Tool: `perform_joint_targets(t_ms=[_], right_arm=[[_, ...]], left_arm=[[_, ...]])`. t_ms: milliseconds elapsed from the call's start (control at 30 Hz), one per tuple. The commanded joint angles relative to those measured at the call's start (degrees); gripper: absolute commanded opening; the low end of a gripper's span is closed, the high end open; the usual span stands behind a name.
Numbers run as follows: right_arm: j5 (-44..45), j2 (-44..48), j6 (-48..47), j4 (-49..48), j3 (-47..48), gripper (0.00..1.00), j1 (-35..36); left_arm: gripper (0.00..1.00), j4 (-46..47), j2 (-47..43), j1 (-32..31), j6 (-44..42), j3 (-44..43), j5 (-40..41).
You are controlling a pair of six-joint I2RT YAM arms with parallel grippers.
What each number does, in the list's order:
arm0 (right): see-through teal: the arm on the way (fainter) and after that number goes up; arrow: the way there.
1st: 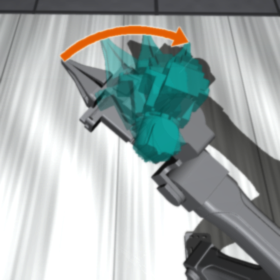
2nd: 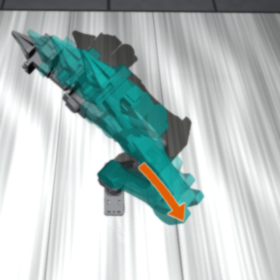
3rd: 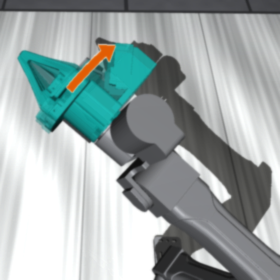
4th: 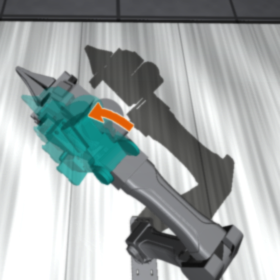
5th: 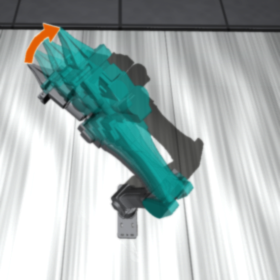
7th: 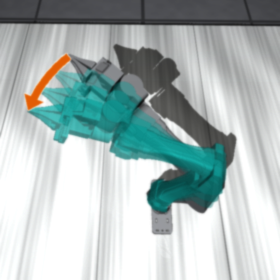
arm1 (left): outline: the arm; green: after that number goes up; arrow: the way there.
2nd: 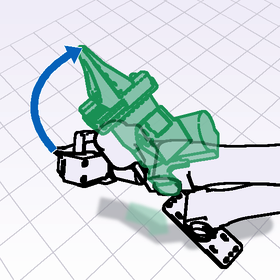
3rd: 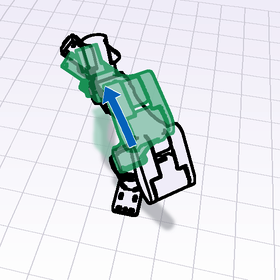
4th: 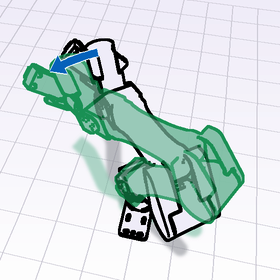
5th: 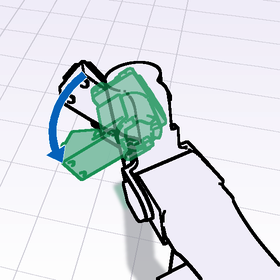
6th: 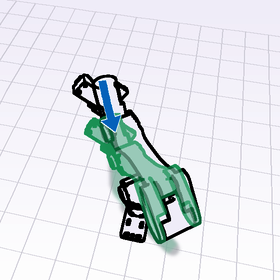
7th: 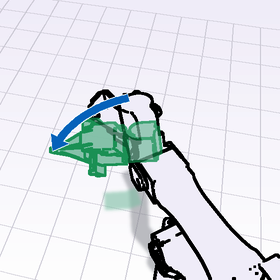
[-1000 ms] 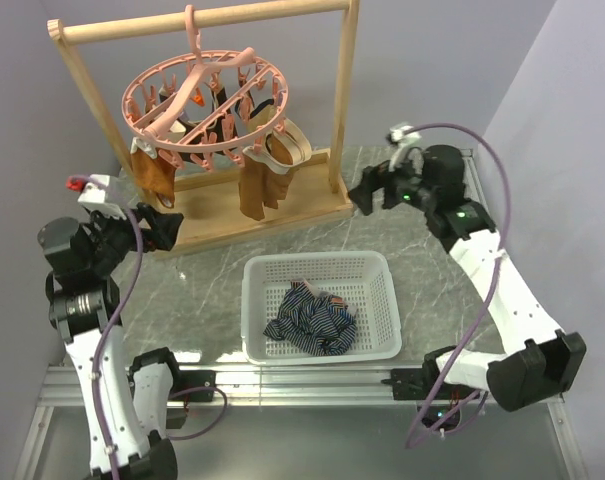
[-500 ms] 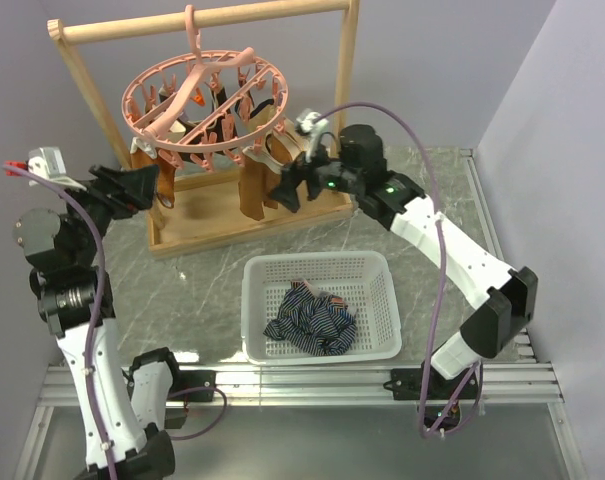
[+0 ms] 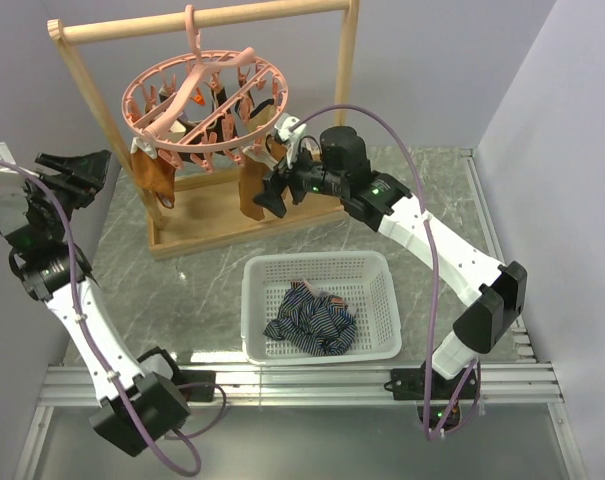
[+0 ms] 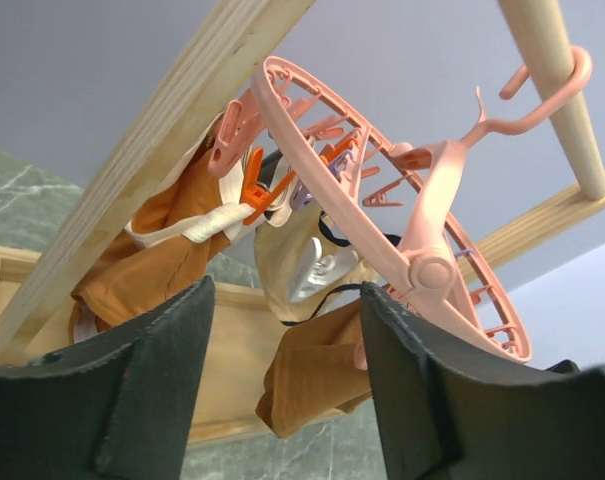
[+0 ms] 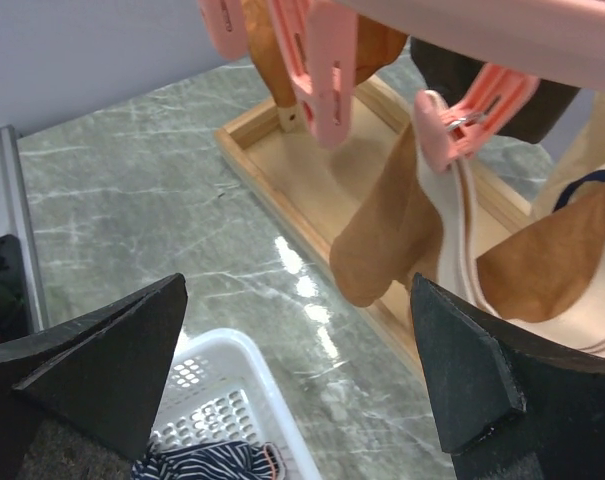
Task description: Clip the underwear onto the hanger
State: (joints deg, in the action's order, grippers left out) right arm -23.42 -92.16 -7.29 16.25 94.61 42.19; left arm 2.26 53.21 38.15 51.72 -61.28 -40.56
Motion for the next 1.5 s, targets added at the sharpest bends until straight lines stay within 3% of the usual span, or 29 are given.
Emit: perform_joint_targets(t_ms=[0,400,800,933,1467], right_arm=[[-0.1,-0.2,2.9,-2.4,0.5,0.99,1.2],[1.9,-3.4,4.8,-3.3,2.9,0.99,3.8],[8.8,-2.9,8.8,-5.7,2.1,0.99,3.9],[11.5,-2.2,6.2,-6.7,1.5,0.99,5.6],[15.6,0.9,5.4,-16.1,-1.9,0.98,10.1]], left_arm=[[0.65,8.9,2.1,0.3,-0.5,-1.6,-6.7],[0.51,15.3,6.5,-1.1,0.0,0.2,-8.5],[0.49,10.0,9.8,-8.2,-6.4,-3.2,-3.5],[0.48,9.2,10.3,-9.7,-7.2,-3.5,-2.6],[0.41,10.1,13.3,-11.3,-7.3,-5.2,-1.4]])
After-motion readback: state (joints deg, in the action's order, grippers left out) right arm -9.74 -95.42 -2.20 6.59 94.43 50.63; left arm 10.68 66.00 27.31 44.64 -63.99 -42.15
